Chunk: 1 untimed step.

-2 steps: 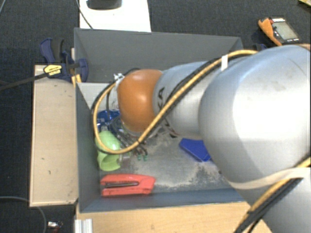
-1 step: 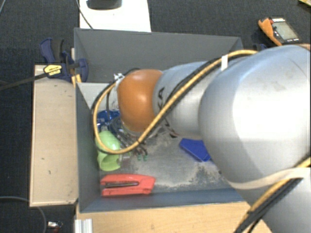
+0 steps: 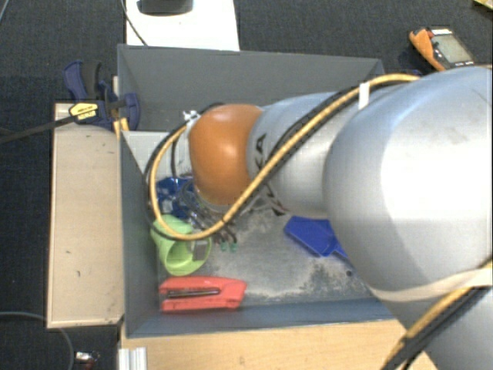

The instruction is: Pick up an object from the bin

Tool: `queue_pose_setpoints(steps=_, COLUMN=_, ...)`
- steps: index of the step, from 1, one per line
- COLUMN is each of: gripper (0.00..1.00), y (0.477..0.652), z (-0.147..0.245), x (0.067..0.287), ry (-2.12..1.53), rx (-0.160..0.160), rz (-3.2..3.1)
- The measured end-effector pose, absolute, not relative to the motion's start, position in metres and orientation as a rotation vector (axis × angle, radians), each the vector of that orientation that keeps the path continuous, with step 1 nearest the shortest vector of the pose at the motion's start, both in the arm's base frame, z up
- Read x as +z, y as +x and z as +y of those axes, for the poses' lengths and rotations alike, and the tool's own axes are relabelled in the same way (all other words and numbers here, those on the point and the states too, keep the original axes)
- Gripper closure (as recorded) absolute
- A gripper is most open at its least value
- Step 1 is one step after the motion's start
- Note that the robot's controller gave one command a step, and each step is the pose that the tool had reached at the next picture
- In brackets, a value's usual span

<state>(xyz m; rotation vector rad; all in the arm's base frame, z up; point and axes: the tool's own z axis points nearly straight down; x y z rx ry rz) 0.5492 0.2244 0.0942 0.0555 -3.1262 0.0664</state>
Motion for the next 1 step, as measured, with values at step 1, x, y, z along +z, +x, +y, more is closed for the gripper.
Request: queue_pose_setpoints(steps=1, gripper=1.0, y=0.5491, z=0.2264, x=0.1255, ry=0.054, rx=0.061, rz=-3.128)
